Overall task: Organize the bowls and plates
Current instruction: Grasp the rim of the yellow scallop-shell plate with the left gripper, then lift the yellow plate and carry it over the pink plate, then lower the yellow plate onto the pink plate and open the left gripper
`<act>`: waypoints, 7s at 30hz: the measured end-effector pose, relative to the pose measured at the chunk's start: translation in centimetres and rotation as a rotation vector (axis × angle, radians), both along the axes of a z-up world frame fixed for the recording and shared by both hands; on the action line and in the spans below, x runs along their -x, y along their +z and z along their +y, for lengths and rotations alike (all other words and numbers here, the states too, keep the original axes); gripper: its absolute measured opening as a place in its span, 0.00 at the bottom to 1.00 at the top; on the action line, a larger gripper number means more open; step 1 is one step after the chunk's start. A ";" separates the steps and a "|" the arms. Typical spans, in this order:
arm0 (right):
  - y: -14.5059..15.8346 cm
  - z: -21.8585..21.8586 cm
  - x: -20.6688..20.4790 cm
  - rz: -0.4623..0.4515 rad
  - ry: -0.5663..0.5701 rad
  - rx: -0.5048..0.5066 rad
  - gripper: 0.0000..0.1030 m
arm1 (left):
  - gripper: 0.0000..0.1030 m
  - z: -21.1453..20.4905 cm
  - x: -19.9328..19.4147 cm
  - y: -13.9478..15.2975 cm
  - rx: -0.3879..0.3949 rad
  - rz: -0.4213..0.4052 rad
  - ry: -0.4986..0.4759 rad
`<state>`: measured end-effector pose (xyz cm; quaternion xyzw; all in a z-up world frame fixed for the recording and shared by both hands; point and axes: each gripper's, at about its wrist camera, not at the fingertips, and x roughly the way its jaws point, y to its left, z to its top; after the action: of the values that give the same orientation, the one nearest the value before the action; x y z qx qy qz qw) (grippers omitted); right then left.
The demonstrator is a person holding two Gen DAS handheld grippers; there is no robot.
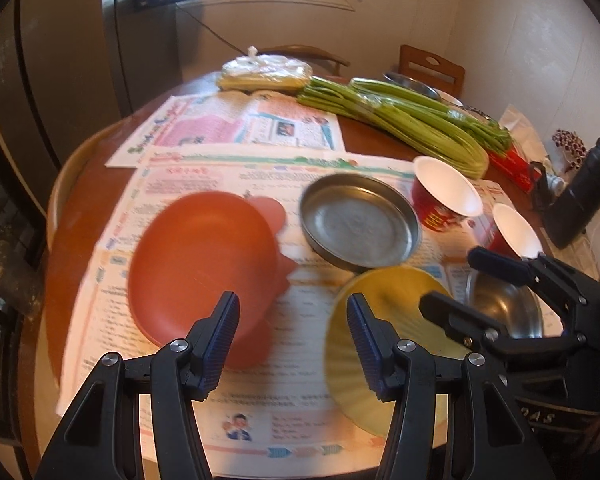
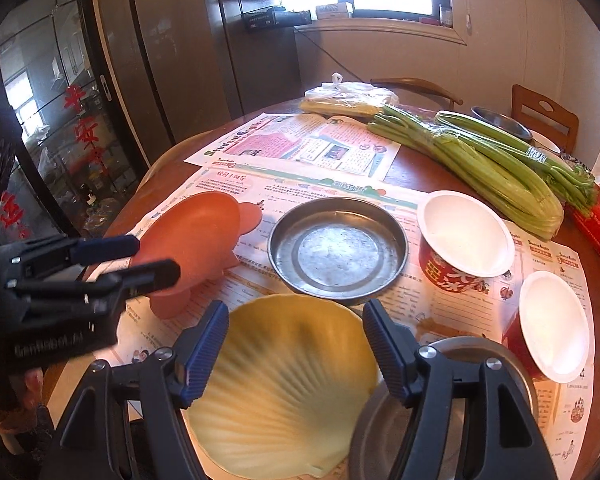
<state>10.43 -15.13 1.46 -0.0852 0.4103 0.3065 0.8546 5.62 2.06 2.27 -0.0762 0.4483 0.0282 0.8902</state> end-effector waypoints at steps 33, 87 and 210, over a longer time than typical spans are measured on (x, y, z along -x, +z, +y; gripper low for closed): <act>-4.7 -0.3 -2.9 0.054 0.126 0.156 0.67 | 0.56 -5.0 2.0 -7.2 0.093 0.164 0.049; -6.5 3.4 1.6 0.137 0.158 0.163 0.60 | 0.33 1.2 4.2 -7.4 0.197 0.094 0.176; -5.3 18.3 -6.2 0.027 0.193 0.260 0.59 | 0.33 12.7 -0.4 -4.8 0.119 0.041 0.266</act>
<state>16.65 3.16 -3.81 -0.2298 0.4480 0.3328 0.7973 6.04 14.80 -2.52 -0.1871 0.4534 0.1208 0.8630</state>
